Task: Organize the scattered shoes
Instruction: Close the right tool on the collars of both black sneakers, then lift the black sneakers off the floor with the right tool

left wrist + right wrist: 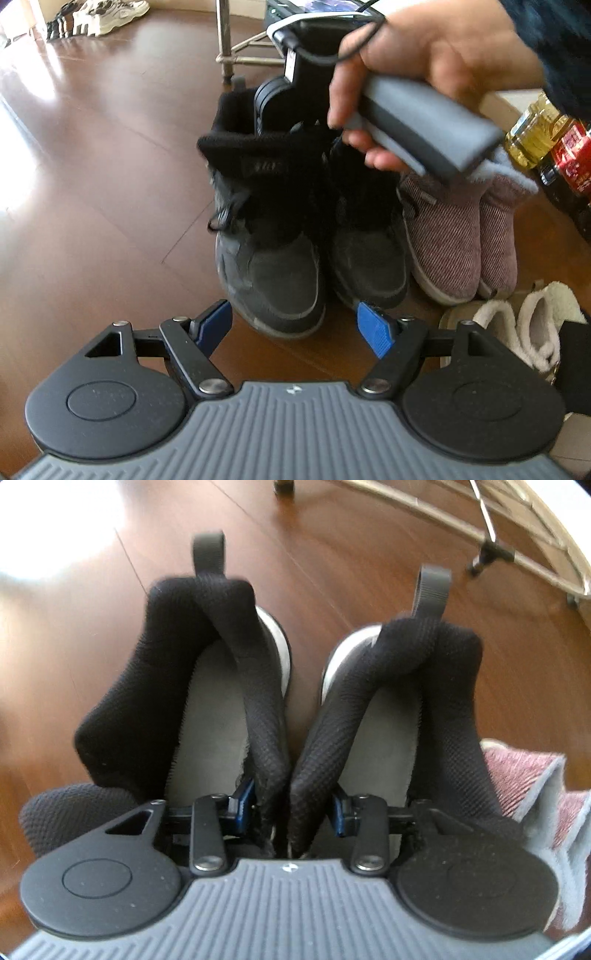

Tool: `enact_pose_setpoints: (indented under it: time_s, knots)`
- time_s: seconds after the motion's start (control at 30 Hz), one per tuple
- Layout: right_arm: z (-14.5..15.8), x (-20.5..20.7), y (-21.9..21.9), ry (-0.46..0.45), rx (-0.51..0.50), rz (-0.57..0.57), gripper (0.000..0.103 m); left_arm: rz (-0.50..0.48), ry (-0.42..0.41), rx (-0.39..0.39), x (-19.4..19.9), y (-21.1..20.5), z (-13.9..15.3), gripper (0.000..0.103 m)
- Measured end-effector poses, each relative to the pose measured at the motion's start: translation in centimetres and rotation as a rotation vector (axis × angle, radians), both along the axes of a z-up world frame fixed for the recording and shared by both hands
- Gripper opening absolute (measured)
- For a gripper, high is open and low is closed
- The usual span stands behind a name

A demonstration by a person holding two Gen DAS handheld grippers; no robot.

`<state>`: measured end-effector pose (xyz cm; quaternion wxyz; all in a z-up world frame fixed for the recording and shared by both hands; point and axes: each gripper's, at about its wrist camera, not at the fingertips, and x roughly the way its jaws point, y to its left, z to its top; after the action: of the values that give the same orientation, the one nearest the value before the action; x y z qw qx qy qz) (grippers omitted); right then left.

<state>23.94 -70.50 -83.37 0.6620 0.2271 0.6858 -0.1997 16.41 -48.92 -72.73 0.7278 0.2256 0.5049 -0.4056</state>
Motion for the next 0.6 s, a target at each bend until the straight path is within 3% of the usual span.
enact_pose_setpoints:
  time_s: [0.1, 0.23, 0.6]
  knots:
    - [-1.1, -0.2, -0.2, 0.024, 0.021, -0.042, 0.035, 0.015, -0.008, 0.017, -0.1, 1.0, -0.2, 0.076]
    - [0.1, -2.0, 0.7, -0.042, -0.028, -0.066, 0.021, 0.028, -0.028, 0.024, 0.1, 1.6, 0.0, 0.076]
    - [3.5, -5.6, 2.0, -0.153, -0.053, -0.052, 0.020, 0.047, -0.093, 0.011, 1.1, 1.6, 1.5, 0.076]
